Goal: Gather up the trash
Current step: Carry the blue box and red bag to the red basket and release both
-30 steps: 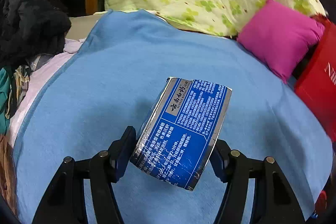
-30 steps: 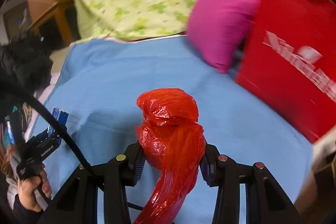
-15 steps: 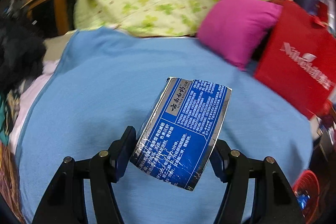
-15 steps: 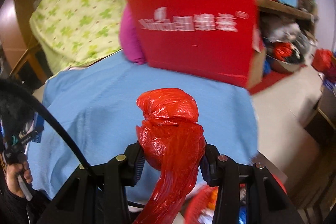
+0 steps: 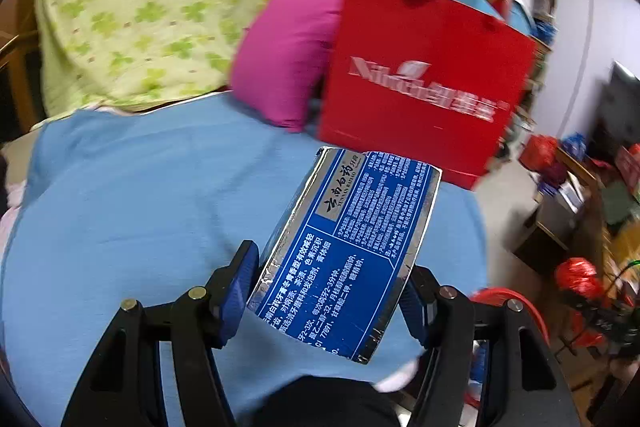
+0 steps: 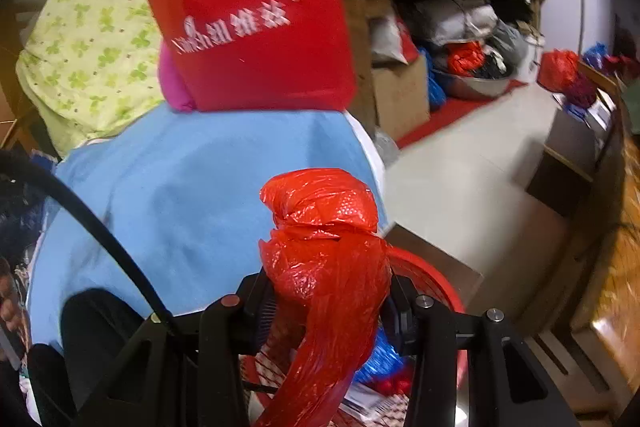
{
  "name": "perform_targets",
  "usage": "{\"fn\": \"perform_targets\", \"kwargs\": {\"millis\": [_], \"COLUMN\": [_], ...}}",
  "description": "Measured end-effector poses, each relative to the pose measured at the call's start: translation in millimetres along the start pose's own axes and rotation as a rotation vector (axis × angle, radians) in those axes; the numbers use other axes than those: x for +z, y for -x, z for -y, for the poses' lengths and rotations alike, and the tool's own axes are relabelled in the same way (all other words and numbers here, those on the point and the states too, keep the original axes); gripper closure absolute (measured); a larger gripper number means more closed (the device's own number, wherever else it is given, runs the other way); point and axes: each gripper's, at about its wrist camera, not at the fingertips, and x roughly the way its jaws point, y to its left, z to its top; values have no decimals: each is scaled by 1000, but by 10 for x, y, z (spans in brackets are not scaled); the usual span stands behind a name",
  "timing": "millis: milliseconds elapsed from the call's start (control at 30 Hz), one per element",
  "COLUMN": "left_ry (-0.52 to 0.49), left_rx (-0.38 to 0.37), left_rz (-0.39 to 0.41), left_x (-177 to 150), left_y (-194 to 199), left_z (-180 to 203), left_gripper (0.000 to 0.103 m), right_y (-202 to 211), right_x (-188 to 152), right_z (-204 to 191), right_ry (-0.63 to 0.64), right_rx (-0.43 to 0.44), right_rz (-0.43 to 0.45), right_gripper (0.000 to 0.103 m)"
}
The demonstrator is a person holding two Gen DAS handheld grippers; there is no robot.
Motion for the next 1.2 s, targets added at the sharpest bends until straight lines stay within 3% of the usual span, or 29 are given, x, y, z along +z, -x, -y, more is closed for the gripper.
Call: {"fn": "perform_targets", "kwargs": {"millis": [400, 467, 533, 600, 1200], "left_ry": [-113, -130, -144, -154, -309], "left_rx": [-110, -120, -126, -132, -227], "left_rz": [-66, -77, -85, -94, -280], "left_x": [-162, -185, -207, -230, -669], "left_y": [-127, -152, -173, -194, -662], "left_z": [823, 914, 993, 1056, 2033], "left_gripper": [36, 36, 36, 36, 36], "right_y": [-231, -279, -323, -331, 361], "right_x": [-478, -506, -520, -519, -327], "right_z": [399, 420, 436, 448, 708], "right_ry": [-72, -82, -90, -98, -186], "right_rx": [-31, -41, -46, -44, -46], "right_rz": [-120, -133, -140, -137, 60], "right_gripper": [56, 50, 36, 35, 32]}}
